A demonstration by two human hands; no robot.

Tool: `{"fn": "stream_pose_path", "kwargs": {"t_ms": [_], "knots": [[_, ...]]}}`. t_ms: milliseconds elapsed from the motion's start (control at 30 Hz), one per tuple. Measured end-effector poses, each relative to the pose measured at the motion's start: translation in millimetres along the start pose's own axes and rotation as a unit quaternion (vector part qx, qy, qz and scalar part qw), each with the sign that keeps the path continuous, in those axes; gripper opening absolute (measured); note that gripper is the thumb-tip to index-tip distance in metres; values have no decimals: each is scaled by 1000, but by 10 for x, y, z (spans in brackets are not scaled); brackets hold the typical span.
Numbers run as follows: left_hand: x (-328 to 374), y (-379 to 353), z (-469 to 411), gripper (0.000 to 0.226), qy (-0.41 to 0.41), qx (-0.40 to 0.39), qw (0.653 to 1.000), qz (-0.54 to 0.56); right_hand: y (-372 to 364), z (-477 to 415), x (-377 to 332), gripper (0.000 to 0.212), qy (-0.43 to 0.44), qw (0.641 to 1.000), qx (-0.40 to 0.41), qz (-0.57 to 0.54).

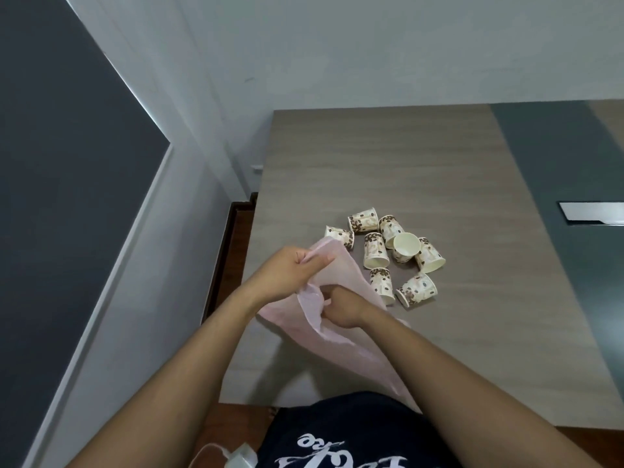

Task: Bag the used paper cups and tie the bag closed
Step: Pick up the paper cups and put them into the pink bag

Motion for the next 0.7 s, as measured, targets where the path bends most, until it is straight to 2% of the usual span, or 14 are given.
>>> {"fn": "stream_pose_path", "kwargs": {"t_ms": [100,167,233,300,367,433,467,500,567,633,700], "knots": [[-262,-15,-31,48,37,52,998,-27,253,186,49,34,-33,994,-97,24],[-378,-54,-46,39,75,70,995,3,466,388,101,37,-70,982,-172,-30],[-393,-114,-69,34,95,83,992,-2,756,522,210,31,-88,971,-196,-105],[-357,-176,-84,30,98,96,991,-7,1041,485,423,28,-105,975,-127,-151],[-353,-235,-137,26,94,105,990,5,1282,365,723,24,-119,978,12,-173],[-378,-285,-195,18,105,114,986,62,1423,253,1019,19,-121,972,146,-141],[-382,-325,-237,13,115,116,980,118,1436,207,1165,18,-124,968,187,-113],[-395,-371,-273,9,127,111,969,178,1413,160,1303,25,-135,967,202,-80],[-394,-473,-308,9,152,102,945,271,1276,80,1594,48,-164,970,178,-7],[-399,-519,-305,21,183,101,926,316,1111,7,1913,59,-200,966,132,101],[-453,-541,-322,27,215,111,907,346,959,-64,2297,66,-225,957,106,147]]}}
Point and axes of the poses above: each hand's wrist, its own z-axis away from the middle knuckle, its own y-axis out of the back of the hand, x = y × z, the point moved 5 cm from there along -z, towards the middle knuckle, and after that the axes turned 7 degrees about -z, right-handed, at the moved point
